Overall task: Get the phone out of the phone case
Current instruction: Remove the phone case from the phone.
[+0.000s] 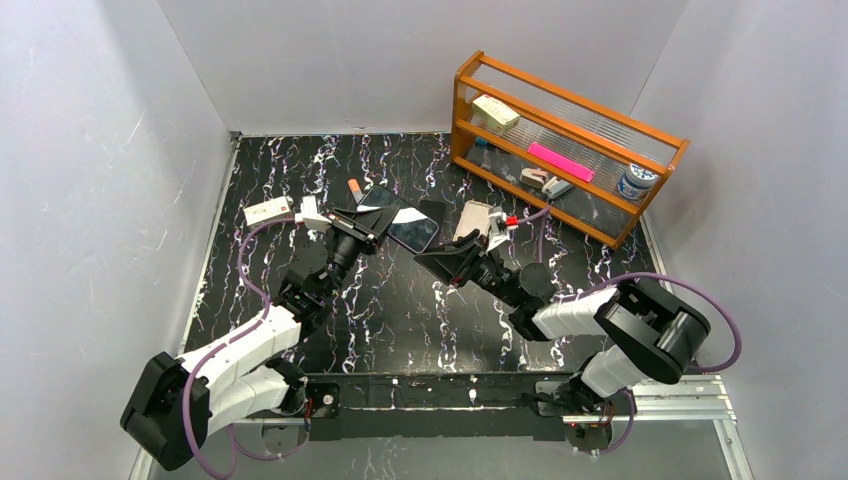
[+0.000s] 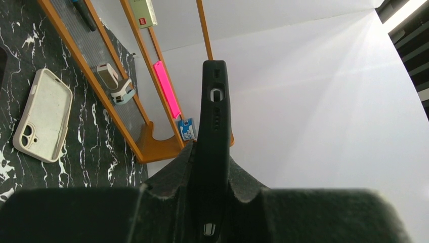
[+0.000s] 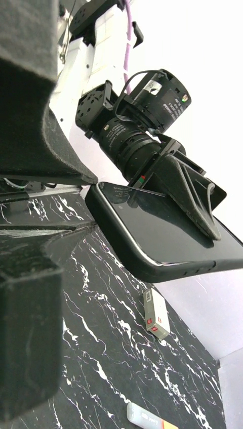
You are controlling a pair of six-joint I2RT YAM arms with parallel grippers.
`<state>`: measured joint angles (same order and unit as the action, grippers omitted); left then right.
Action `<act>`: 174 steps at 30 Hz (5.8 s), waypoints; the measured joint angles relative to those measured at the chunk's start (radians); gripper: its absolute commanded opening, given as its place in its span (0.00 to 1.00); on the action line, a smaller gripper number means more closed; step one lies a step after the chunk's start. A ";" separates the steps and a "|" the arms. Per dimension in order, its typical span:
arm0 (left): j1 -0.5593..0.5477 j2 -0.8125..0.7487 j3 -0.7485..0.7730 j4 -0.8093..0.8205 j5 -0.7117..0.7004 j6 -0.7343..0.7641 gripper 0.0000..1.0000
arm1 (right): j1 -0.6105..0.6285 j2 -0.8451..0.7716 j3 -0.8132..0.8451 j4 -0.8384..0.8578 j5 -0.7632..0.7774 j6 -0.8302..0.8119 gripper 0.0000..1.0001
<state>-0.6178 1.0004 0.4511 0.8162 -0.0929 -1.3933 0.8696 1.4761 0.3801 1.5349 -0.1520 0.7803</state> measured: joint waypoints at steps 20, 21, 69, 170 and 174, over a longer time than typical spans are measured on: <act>0.018 0.047 -0.024 0.190 -0.006 0.027 0.00 | -0.126 -0.055 0.097 -0.198 -0.115 0.189 0.01; 0.019 0.047 -0.025 0.198 -0.006 0.028 0.00 | -0.127 -0.059 0.103 -0.211 -0.118 0.182 0.01; 0.177 0.174 0.069 0.442 0.721 0.036 0.00 | -0.161 -0.238 0.100 -0.303 -0.548 -0.170 0.57; 0.205 0.202 0.303 0.037 1.183 0.409 0.00 | -0.181 -0.373 0.264 -0.965 -0.811 -0.701 0.26; 0.207 0.202 0.307 0.039 1.192 0.409 0.00 | -0.182 -0.364 0.280 -0.982 -0.823 -0.713 0.16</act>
<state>-0.4107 1.2026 0.7586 0.8555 1.0988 -0.9844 0.6880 1.1126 0.6598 0.5526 -0.9752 0.0677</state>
